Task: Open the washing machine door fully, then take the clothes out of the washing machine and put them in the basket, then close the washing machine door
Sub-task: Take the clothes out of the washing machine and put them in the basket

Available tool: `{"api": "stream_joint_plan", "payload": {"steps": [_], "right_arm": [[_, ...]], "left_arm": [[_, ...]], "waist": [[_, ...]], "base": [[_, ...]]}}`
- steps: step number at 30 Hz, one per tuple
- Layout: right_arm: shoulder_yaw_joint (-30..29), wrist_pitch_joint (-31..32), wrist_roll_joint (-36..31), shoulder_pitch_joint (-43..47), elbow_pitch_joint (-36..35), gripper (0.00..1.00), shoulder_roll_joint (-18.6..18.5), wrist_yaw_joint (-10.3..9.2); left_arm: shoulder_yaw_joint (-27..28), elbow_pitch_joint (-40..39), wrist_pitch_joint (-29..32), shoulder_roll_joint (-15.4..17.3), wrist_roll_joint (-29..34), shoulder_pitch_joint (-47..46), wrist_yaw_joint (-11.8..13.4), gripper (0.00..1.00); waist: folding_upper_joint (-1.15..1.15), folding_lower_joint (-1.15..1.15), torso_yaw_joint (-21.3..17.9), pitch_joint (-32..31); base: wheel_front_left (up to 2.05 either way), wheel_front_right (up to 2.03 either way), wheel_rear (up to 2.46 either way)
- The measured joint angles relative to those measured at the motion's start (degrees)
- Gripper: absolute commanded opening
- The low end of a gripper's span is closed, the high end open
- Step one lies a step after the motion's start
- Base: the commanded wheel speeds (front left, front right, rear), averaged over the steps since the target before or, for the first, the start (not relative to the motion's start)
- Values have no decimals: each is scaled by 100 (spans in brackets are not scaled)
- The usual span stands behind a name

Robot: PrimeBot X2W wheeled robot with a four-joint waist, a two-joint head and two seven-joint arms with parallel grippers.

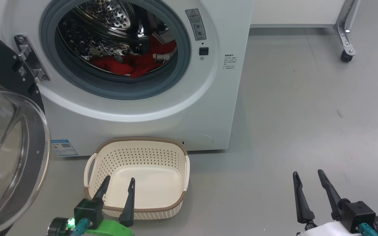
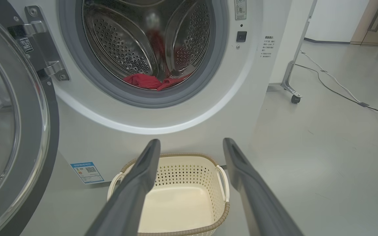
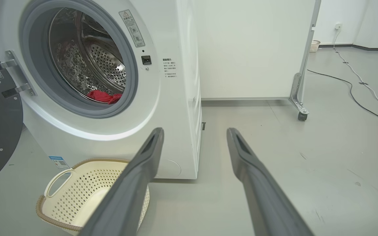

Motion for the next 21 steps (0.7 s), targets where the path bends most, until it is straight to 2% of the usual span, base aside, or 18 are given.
{"api": "stream_joint_plan", "payload": {"steps": [11,21], "right_arm": [[27,0,8,0,-1,100,0,0],[29,0,8,0,7,100,0,0]], "left_arm": [[5,-1,-5,0,0,-3,24,100],[4,0,-7,0,0,-5,52,100]], "waist": [[0,0,-8,46],[0,0,-17,78]], "base": [[69,-69,0],[26,-26,0]]}}
